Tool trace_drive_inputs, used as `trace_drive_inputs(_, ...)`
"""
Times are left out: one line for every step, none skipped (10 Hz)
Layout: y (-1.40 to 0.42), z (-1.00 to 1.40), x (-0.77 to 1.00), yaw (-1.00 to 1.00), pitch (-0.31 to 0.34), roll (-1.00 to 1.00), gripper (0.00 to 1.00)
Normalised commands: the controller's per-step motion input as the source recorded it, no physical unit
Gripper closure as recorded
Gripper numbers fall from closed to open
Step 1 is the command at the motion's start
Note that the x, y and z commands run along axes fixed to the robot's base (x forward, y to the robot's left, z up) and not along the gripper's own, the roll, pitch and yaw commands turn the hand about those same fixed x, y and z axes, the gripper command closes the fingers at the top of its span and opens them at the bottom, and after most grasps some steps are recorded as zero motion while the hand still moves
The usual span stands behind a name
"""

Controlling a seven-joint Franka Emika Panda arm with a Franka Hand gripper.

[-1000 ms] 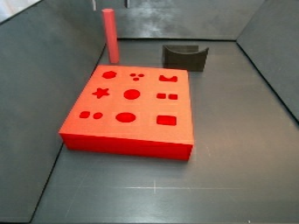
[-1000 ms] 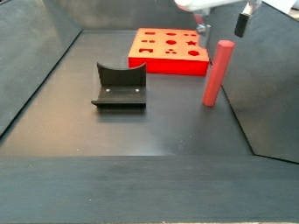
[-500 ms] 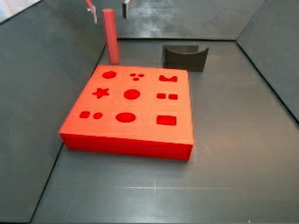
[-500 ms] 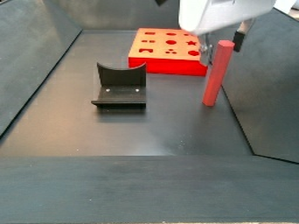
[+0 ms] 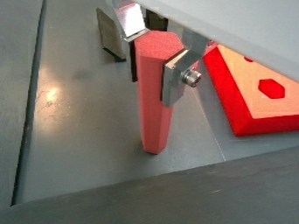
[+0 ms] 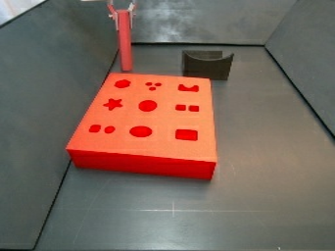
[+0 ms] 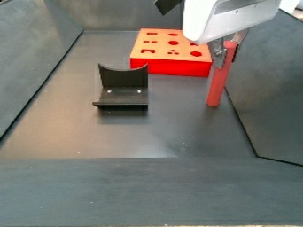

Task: Pick up the hexagon object. Move up. Move to above the board. Insert the hexagon object.
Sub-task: Pick up the hexagon object, then move up.

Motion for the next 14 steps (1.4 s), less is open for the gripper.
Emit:
trace_drive_inputs(0.0, 0.0, 0.0, 0.0, 0.0, 0.0, 1.0)
trace_drive_inputs(0.0, 0.0, 0.0, 0.0, 0.0, 0.0, 1.0)
trace_drive_inputs(0.0, 0.0, 0.0, 0.0, 0.0, 0.0, 1.0)
trace_drive_inputs(0.0, 0.0, 0.0, 0.0, 0.0, 0.0, 1.0)
trace_drive_inputs(0.0, 0.0, 0.0, 0.0, 0.0, 0.0, 1.0)
trace_drive_inputs(0.0, 0.0, 0.0, 0.0, 0.0, 0.0, 1.0)
trace_drive_inputs(0.0, 0.0, 0.0, 0.0, 0.0, 0.0, 1.0)
trace_drive_inputs(0.0, 0.0, 0.0, 0.0, 0.0, 0.0, 1.0)
trace_drive_inputs(0.0, 0.0, 0.0, 0.0, 0.0, 0.0, 1.0)
trace_drive_inputs(0.0, 0.0, 0.0, 0.0, 0.0, 0.0, 1.0)
trace_drive_inputs(0.0, 0.83, 0.0, 0.0, 0.0, 0.0, 1.0)
trace_drive_inputs(-0.02, 0.8, 0.01, -0.02, 0.019, 0.0, 1.0)
trace_drive_inputs(-0.02, 0.6, 0.01, -0.03, 0.072, 0.0, 1.0)
trace_drive_inputs(-0.01, 0.51, 0.01, -0.03, 0.084, 0.01, 1.0)
